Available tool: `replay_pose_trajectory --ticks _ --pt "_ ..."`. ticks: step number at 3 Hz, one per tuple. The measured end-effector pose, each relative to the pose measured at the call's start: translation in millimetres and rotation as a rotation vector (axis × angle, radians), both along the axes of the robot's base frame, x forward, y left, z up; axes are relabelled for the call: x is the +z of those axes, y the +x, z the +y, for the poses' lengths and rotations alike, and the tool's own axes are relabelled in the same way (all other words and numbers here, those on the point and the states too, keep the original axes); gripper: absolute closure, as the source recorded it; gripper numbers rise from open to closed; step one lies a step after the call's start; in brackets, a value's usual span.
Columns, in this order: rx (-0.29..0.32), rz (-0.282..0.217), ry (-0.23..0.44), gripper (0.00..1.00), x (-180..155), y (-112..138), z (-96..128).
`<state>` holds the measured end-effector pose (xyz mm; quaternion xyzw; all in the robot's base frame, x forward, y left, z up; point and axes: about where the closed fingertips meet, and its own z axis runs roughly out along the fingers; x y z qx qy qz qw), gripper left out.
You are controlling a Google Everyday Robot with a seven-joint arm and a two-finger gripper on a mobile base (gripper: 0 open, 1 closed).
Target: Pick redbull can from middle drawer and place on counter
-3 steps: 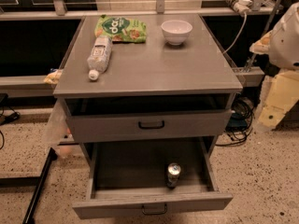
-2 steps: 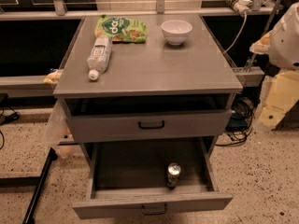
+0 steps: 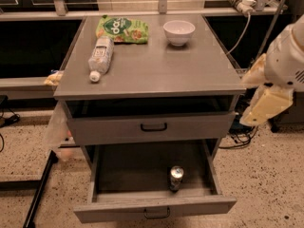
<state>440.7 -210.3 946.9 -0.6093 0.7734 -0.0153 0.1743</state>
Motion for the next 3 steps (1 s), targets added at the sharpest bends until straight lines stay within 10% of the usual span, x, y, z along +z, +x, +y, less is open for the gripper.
replay_pose_trajectory --ticks 3 --pt "0.024 0.037 0.145 1.0 -107 11 9"
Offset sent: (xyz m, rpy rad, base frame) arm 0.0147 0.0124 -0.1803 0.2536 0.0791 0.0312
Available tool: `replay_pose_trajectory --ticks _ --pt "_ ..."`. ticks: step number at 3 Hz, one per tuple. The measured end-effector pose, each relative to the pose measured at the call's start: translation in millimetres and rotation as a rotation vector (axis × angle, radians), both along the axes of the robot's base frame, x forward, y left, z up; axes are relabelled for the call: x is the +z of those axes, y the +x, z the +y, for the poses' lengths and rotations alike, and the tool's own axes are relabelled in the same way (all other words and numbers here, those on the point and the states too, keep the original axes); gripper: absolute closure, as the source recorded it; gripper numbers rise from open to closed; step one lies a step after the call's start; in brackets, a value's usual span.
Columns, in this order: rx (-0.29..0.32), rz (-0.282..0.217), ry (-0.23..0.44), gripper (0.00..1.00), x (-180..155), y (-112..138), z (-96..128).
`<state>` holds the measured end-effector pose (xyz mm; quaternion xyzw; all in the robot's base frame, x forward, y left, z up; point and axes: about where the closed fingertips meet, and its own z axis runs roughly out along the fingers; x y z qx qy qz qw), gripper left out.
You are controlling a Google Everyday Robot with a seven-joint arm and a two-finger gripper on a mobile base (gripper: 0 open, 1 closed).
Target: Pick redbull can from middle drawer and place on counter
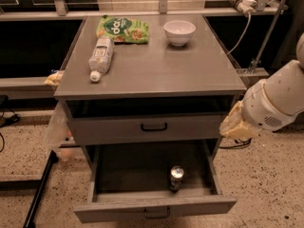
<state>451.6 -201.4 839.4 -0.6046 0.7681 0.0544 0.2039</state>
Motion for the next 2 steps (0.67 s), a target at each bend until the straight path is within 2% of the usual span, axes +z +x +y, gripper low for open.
replay_pose_trajectory --ticks 1,2 --pt "0.0 0.0 0.0 1.0 0 0 0" --pt "0.012 -0.029 -0.056 1.0 -24 3 -11"
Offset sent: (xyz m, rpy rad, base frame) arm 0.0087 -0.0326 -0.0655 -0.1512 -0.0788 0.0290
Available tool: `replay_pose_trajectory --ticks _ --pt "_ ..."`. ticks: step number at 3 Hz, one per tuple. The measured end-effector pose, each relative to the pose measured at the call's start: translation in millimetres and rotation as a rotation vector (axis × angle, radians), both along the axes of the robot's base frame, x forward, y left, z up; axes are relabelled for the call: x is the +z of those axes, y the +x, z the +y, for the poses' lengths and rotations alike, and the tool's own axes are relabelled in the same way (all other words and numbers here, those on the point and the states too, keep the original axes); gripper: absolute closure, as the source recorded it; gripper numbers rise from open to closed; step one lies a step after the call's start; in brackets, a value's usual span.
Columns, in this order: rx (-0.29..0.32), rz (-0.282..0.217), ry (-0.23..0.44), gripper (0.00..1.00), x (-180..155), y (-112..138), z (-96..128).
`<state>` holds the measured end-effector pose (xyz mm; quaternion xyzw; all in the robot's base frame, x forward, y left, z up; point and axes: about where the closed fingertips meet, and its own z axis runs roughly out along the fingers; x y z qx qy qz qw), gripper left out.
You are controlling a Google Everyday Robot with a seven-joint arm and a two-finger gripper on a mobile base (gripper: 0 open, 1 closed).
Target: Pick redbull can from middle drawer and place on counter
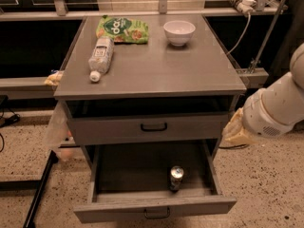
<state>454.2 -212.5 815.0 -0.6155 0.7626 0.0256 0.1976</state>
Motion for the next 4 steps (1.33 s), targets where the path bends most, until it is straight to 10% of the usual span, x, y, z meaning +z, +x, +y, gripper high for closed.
replay_pose_trajectory --ticks 2,4 --pt "0.012 -0.075 0.022 1.0 -120 29 -29" --pt "0.01 -0.021 0.126 1.0 -208 45 -23"
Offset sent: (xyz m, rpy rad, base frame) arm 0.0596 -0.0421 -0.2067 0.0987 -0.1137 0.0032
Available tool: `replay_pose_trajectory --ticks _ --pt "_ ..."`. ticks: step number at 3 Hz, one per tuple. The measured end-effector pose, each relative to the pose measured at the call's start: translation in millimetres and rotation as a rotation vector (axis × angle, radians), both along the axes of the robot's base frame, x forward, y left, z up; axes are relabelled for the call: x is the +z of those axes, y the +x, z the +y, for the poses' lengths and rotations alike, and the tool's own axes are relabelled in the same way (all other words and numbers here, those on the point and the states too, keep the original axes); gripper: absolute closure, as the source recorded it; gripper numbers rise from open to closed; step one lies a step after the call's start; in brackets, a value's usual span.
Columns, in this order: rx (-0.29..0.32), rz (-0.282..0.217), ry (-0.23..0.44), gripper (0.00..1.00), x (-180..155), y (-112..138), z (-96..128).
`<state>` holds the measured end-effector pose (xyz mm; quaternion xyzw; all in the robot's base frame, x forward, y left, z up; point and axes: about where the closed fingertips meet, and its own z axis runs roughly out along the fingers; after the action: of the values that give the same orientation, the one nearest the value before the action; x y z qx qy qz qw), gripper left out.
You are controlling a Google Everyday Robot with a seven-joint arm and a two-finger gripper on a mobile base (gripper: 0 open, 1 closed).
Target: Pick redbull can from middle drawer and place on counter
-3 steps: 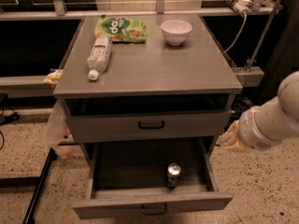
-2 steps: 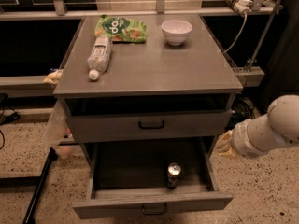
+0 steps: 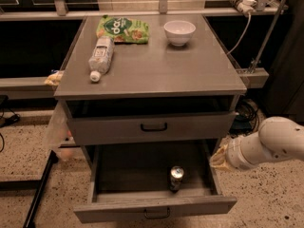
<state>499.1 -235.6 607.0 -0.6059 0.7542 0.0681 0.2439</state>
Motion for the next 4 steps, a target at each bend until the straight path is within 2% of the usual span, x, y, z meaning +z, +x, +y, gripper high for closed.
replay_pose_trajectory --ticks 1,2,3,4 --pt "0.0 0.0 0.0 1.0 0 0 0" --pt "0.015 0.036 0.031 1.0 -29 -4 -1" --pt "0.037 0.054 0.1 0.81 -56 -5 7" --pt "0.05 0.054 0.159 0.58 -71 -3 14"
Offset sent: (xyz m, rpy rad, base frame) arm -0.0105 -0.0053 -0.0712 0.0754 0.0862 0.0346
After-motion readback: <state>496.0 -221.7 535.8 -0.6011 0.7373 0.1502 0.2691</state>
